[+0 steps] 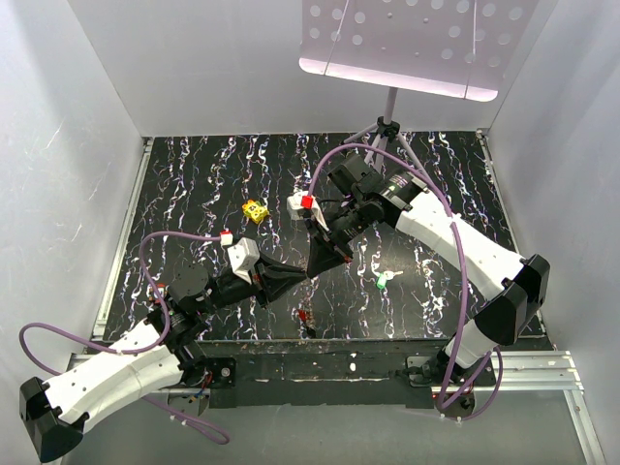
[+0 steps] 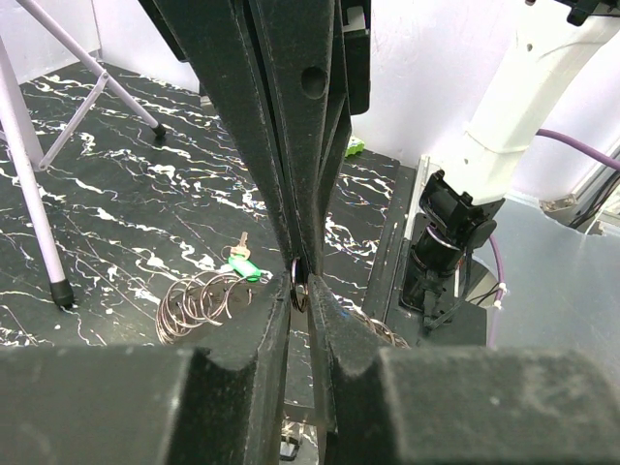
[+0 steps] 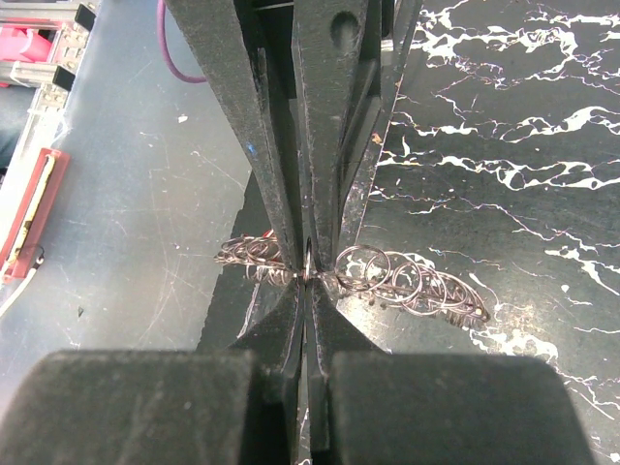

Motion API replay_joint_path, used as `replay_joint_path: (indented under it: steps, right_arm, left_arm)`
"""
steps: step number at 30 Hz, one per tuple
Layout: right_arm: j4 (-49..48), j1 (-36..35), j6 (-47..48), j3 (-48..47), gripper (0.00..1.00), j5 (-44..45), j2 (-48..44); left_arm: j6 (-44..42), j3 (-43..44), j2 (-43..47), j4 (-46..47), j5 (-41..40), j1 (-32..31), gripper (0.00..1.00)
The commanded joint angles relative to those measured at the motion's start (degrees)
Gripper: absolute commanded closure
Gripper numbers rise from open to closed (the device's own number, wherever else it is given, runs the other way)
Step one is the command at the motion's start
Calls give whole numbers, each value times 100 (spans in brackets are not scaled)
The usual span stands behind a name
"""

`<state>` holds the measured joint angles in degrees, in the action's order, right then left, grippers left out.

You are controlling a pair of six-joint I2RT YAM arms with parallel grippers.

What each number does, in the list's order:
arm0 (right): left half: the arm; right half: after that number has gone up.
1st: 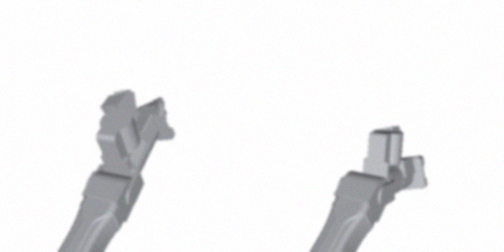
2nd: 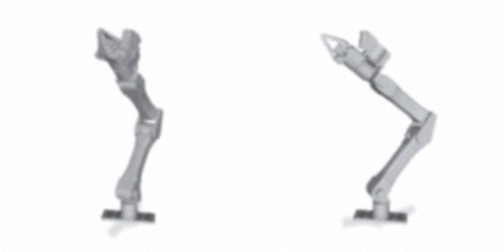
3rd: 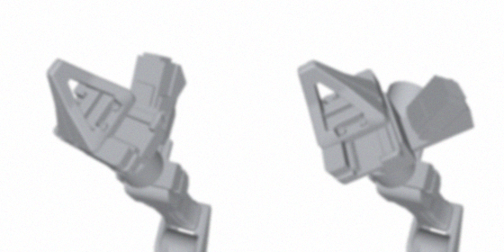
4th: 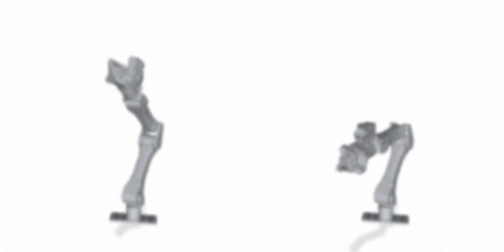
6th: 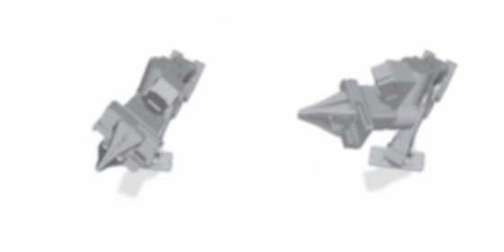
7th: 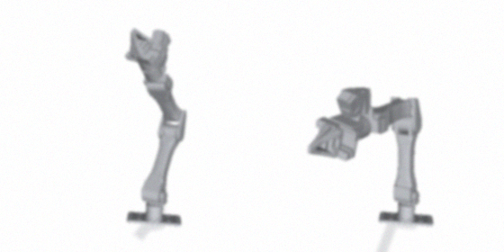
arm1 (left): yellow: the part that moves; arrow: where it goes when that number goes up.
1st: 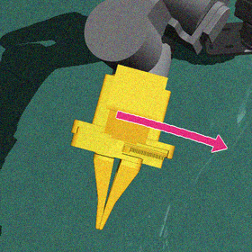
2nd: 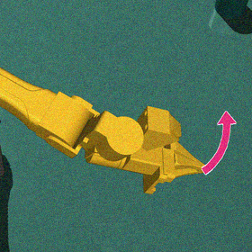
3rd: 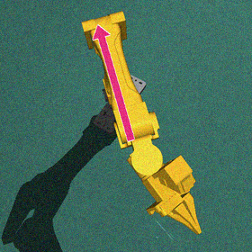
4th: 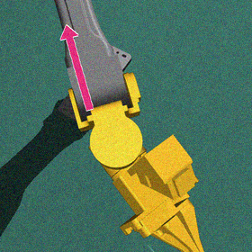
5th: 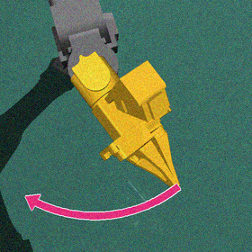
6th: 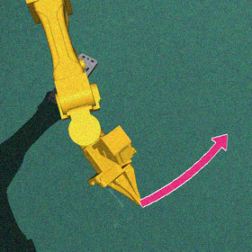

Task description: Put the keys on the keyring

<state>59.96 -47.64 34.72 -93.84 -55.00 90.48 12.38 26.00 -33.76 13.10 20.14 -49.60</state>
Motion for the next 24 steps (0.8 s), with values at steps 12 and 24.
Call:
replay_joint_path:
  steps: [12, 24]
  right_arm:
    - [-11, -9, 44, 6, 99, -248, -232]
    - [296, 18, 395, -125, 55, -389, -285]
  left_arm:
    - [-140, 186, 36, -133, 25, 30, 100]
    - [-359, -59, 238, 148, 25, 21, 100]
